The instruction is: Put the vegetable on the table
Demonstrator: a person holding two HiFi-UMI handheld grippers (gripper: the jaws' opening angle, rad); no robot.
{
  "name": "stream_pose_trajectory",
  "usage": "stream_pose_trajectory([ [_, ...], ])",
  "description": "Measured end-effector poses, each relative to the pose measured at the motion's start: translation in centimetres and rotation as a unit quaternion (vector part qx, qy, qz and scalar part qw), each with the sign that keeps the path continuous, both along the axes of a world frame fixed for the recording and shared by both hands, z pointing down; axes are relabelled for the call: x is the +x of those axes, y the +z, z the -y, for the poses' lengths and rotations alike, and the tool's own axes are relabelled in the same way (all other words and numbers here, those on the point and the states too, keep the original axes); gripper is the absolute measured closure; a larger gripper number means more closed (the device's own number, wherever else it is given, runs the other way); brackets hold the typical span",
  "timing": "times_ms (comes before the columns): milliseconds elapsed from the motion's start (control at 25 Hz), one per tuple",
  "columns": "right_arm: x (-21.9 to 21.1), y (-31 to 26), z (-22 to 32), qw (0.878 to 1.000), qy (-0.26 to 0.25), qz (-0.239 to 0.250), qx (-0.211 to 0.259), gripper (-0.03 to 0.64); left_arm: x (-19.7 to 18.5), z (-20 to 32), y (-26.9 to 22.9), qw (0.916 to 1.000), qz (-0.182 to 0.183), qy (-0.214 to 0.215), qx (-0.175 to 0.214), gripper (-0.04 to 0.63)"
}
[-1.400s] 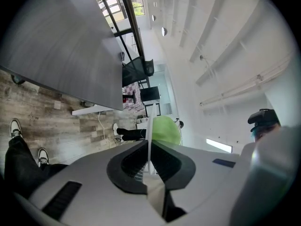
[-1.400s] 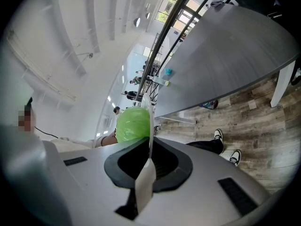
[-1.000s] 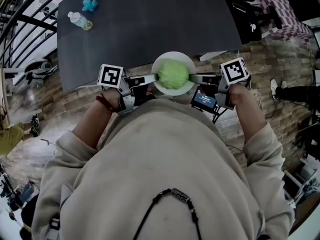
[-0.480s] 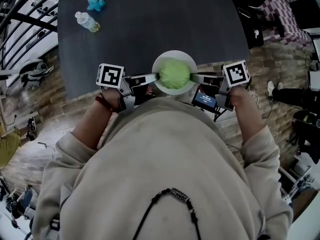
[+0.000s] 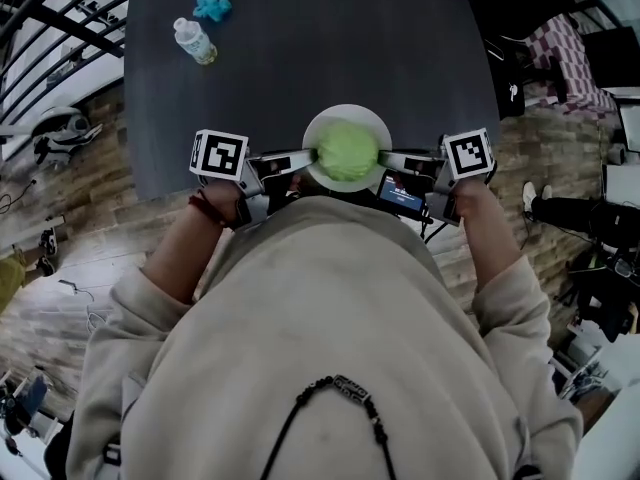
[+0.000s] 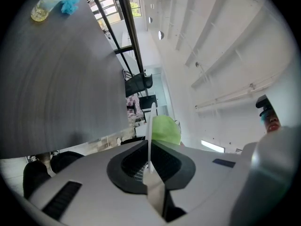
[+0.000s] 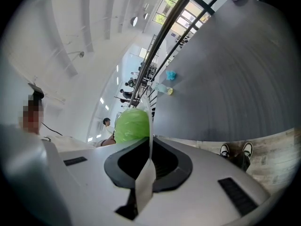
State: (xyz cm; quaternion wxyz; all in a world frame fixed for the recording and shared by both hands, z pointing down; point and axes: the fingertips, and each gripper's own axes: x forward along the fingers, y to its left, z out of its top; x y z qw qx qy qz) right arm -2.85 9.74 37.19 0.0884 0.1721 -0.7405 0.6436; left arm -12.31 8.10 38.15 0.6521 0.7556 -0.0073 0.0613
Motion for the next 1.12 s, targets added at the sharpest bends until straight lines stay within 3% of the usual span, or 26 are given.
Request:
stream_pose_trajectory([
  [320, -1.3, 0.2, 2.8, 0.999, -0.038, -0.005, 0.006, 0.589, -1.0, 1.9, -0.1, 0.9982, -0.019, -0.056, -0.01, 0.574],
  [560, -1.8, 0.2, 5.6, 0.998, -0.066, 0.006, 0.016, 0.589, -1.8, 4.2, 0.0, 0.9964, -0.005, -0.085, -0.001, 0.574],
  [840, 0.3, 0.3, 9.2, 0.996, -0.079, 0.022, 0.018, 0.589, 0.6, 7.4, -0.1, 0.9954, -0.006, -0.095, -0.002, 0.574],
  [1120, 3.6, 1.4, 13.1, 0.996, -0.087, 0.024, 0.004, 0.589, 4.0, 11.0, 0.5, 0.9935, -0.011, -0.106, -0.039, 0.574],
])
